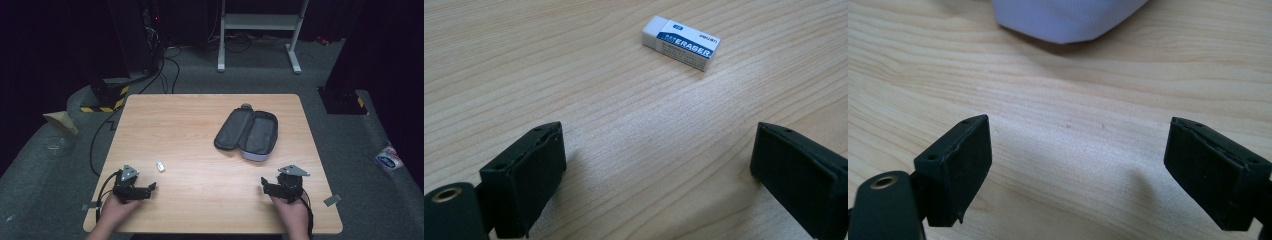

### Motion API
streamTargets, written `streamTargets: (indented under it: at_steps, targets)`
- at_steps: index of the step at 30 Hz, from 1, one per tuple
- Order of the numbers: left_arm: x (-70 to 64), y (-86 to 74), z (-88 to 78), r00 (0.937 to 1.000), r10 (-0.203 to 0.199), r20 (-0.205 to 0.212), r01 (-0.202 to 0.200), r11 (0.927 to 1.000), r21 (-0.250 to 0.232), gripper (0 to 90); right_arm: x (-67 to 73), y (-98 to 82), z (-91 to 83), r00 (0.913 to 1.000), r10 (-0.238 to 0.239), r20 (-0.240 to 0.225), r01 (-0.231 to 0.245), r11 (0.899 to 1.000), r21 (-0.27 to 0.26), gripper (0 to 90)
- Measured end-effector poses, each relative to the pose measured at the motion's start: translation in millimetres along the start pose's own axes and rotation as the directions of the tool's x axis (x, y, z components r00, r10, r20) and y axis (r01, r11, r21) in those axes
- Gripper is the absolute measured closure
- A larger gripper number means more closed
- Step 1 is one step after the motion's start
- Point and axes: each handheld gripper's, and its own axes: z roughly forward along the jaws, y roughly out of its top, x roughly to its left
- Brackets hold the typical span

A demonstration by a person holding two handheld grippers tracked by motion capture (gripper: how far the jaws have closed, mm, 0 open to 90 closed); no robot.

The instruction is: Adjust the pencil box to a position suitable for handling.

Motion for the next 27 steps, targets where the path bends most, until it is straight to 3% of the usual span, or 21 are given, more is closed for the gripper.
streamTargets:
  at_steps: [7,11,27]
  targets:
    - [0.1,-0.7,-1.2,1.0000,0.006,0.003,-0.006,1.0000,0.005,8.0,3.8,6.3,-4.9,0.9999,-0.010,-0.013,0.009,0.999,-0.052,11.6]
    - [0.8,0.0,-0.4,0.9999,0.012,0.010,-0.012,0.9999,0.004,7.9,9.0,19.1,-9.6,0.9994,-0.029,-0.016,0.028,0.997,-0.077,12.3]
    - [1.4,0.4,-0.2,0.9996,0.019,0.023,-0.019,0.9998,0.002,8.6,22.2,71.6,10.0,0.9944,-0.098,-0.040,0.095,0.993,-0.076,12.9]
